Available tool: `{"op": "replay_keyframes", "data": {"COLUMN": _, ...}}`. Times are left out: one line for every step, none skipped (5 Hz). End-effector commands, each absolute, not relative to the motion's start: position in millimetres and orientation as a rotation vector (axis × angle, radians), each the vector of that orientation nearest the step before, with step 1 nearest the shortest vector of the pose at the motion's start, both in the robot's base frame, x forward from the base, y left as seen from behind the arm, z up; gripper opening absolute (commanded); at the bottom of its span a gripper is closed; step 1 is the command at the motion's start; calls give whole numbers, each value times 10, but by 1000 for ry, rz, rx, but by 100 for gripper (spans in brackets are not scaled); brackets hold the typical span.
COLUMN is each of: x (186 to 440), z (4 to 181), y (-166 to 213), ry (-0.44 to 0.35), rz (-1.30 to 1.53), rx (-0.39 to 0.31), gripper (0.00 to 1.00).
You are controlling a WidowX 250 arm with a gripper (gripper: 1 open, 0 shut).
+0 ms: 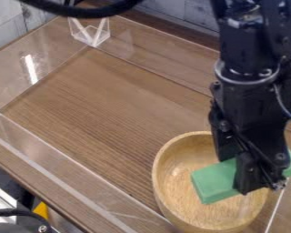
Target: Put the green block in the brown bowl
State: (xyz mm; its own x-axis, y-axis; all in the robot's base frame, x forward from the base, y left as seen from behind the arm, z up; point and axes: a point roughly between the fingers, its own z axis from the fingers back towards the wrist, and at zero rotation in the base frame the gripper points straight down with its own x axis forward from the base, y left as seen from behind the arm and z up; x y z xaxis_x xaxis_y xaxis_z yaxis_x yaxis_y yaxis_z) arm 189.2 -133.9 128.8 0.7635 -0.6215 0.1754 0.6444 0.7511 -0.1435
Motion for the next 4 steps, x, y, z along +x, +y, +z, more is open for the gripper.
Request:
{"op": "replay_keyframes", "data": {"x": 1921, "z": 1388, "y": -1318, "ry": -151, "rz": -687, "rx": -211, "gripper": 0}}
{"op": "replay_keyframes", "data": {"x": 1914, "z": 1395, "y": -1307, "ry": -145, "rz": -683, "rx": -215, "gripper": 0}}
{"op": "replay_keyframes", "data": {"x": 1907, "z": 1401, "y": -1299, "ry": -139, "rz": -680, "rx": -218, "gripper": 0}}
{"op": "replay_keyframes", "data": {"x": 1901, "z": 1408, "y": -1293, "ry": -133, "rz": -676, "rx": -221, "gripper": 0}}
